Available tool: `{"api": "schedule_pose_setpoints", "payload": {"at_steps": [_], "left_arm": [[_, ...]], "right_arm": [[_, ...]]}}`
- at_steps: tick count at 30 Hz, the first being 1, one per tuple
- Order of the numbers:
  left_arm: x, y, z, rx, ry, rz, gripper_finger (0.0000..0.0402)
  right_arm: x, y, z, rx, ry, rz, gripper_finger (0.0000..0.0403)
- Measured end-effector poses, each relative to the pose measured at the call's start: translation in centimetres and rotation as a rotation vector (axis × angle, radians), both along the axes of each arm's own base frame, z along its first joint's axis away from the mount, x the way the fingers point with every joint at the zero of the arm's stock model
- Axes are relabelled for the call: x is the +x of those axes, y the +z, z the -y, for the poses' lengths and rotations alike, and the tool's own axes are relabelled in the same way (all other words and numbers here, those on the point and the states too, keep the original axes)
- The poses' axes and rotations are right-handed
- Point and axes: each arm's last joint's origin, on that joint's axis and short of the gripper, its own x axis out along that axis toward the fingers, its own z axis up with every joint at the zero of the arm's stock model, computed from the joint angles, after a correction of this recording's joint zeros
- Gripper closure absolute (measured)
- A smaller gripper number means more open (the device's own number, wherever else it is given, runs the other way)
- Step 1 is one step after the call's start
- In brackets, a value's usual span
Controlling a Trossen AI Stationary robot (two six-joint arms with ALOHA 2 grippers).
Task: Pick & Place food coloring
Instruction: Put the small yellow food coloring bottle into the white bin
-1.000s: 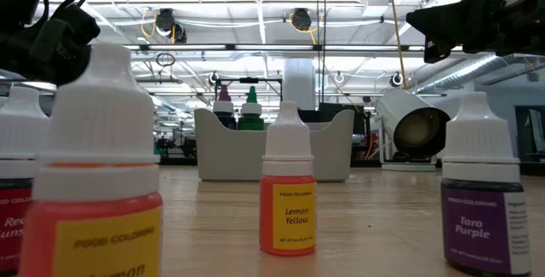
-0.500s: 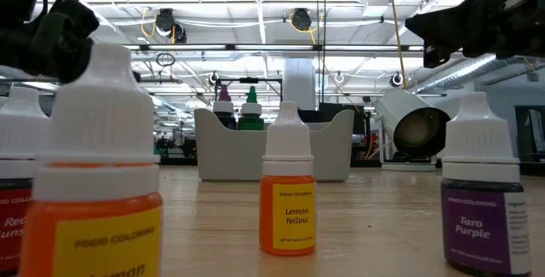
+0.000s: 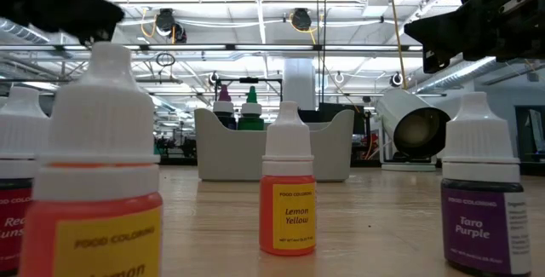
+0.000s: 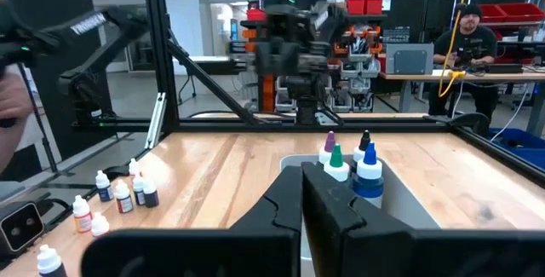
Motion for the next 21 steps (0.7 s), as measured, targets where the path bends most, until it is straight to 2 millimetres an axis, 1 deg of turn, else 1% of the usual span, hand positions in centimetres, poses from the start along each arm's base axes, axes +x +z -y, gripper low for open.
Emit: {"api": "schedule_pose_setpoints", "payload": {"at_steps": [3,5,7,10,12,15,18,21], "left_arm": [[1.3,0.9,2.4,0.062,-0.092,-0.018,0.0355],[2.2,1.1,4.1,0.101,-0.099,-0.060,0.0355],[3.3,1.4,6.0,0.145,-0.094,-0.142,0.0355],[5.2,1.5,8.7,0.206,-0.069,-0.333,0.0355],[6.7,2.2,10.5,0.217,-0.040,-0.428,0.0355],[9.1,3.1,12.9,0.222,-0.028,-0.527,0.0355],[11.2,3.7,14.9,0.232,-0.022,-0.595,0.0355],[12.8,4.6,16.5,0.186,-0.071,-0.673,0.0355]], "right_arm": [[0.0,0.0,0.0,0.000,0.002,0.000,0.0403],[0.0,0.0,0.0,0.000,0.002,0.000,0.0403],[0.0,0.0,0.0,0.000,0.003,0.000,0.0403],[0.0,0.0,0.0,-0.001,0.003,0.000,0.0403],[0.0,0.0,0.0,-0.005,0.002,0.000,0.0403],[0.0,0.0,0.0,-0.005,0.002,0.002,0.0403],[0.0,0.1,0.0,-0.002,0.003,0.009,0.0403],[0.0,0.1,0.0,0.013,0.004,0.011,0.0403]]}}
